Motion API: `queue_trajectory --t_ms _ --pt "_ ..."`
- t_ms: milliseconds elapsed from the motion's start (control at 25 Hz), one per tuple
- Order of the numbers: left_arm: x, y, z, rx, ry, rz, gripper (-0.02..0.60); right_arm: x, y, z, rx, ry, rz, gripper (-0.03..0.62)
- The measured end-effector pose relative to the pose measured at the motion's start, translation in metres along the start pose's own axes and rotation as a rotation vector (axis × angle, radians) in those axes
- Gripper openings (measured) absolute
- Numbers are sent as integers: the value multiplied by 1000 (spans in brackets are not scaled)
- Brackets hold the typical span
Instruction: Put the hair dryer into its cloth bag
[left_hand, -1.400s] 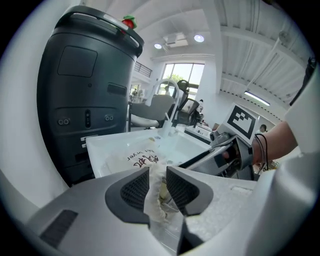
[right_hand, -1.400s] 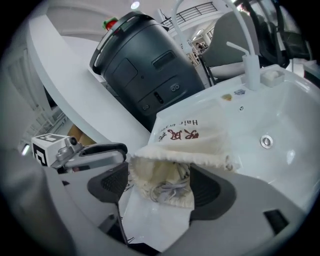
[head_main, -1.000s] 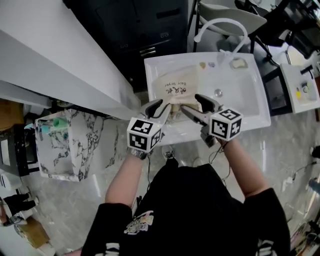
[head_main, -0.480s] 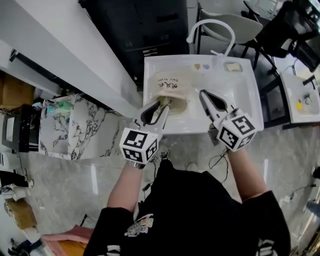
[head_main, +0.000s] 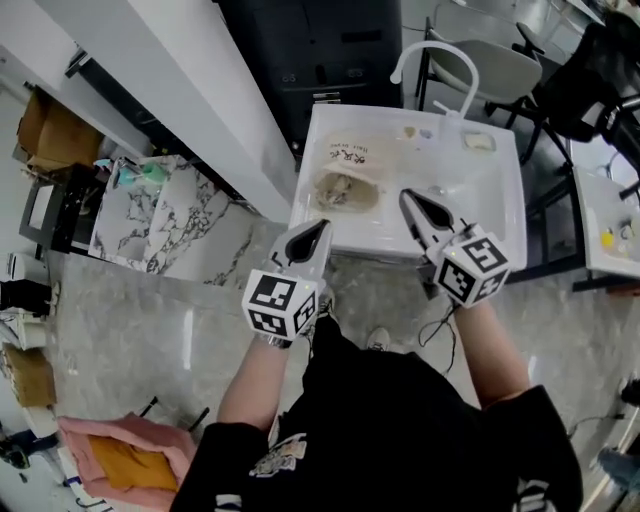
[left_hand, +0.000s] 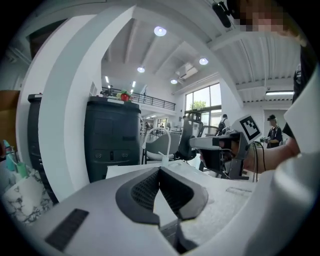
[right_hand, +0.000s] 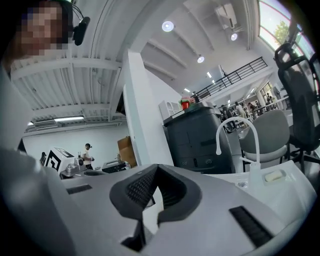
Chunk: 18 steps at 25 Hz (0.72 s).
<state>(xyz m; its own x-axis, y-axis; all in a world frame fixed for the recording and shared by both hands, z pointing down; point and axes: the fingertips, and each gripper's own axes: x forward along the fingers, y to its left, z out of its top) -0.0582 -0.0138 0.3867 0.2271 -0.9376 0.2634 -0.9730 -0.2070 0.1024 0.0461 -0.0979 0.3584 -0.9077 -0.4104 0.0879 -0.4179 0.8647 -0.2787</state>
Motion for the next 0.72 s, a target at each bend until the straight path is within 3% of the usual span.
queue_trajectory --t_ms 280,480,720 --pt "-26 -16 -10 -10 17 30 3 -10 23 -26 29 48 55 -3" --pt "-37 -14 -13 -92 4 -10 4 -6 35 -43 78 61 65 -3" --pt "-49 5 -19 -86 18 -45 3 6 56 -48 73 52 30 -3"
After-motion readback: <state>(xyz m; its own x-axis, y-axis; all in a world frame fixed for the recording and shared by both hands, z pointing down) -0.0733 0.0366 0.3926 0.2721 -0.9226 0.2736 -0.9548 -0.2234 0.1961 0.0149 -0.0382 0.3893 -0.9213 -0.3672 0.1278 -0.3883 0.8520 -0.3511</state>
